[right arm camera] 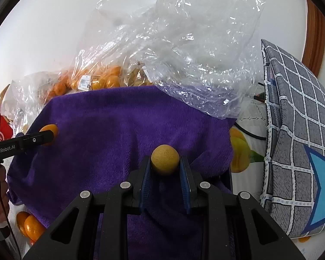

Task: Organize fruits
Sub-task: 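Lower right tool's fruit onto the towel and open while left tool releases its orange, then withdraw both tools from the towel toward the fruits beside it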

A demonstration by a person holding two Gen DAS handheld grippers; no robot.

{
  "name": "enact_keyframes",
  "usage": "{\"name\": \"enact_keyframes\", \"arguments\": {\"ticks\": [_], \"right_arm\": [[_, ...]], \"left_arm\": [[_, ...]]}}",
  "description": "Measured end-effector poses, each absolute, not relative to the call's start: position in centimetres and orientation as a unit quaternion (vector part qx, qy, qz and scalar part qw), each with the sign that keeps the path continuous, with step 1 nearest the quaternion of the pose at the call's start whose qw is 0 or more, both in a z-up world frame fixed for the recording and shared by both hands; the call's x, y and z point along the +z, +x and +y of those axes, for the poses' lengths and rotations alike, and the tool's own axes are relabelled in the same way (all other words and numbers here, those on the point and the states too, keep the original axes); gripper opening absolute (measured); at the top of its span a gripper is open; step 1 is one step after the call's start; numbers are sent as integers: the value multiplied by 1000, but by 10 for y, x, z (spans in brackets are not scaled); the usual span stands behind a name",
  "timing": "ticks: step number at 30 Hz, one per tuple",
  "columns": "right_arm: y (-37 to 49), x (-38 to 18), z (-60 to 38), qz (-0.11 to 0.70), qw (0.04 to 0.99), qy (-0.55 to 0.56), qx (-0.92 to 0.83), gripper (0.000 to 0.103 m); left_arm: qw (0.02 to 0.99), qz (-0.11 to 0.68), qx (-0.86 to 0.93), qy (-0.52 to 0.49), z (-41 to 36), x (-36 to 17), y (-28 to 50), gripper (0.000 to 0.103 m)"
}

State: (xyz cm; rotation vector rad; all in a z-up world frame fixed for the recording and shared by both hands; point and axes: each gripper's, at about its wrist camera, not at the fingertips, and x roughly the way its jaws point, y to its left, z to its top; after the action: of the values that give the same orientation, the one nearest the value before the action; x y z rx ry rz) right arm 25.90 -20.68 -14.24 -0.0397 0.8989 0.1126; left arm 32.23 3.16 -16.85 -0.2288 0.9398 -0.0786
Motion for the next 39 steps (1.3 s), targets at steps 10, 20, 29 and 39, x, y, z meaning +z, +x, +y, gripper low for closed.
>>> {"name": "enact_keyframes", "arguments": {"ticks": [10, 20, 29, 39], "right_arm": [[258, -144, -206, 432, 900, -22, 53, 27], [246, -128, -207, 428, 903, -13, 46, 61], [211, -92, -209, 426, 904, -14, 25, 74], [160, -71, -218, 432, 901, -23, -22, 84]], "left_arm": [[881, 459, -39, -107, 31, -173, 326, 32], [877, 465, -40, -112, 30, -174, 324, 32], [896, 428, -48, -110, 28, -143, 296, 46], [911, 400, -35, -93, 35, -118, 236, 46]]}}
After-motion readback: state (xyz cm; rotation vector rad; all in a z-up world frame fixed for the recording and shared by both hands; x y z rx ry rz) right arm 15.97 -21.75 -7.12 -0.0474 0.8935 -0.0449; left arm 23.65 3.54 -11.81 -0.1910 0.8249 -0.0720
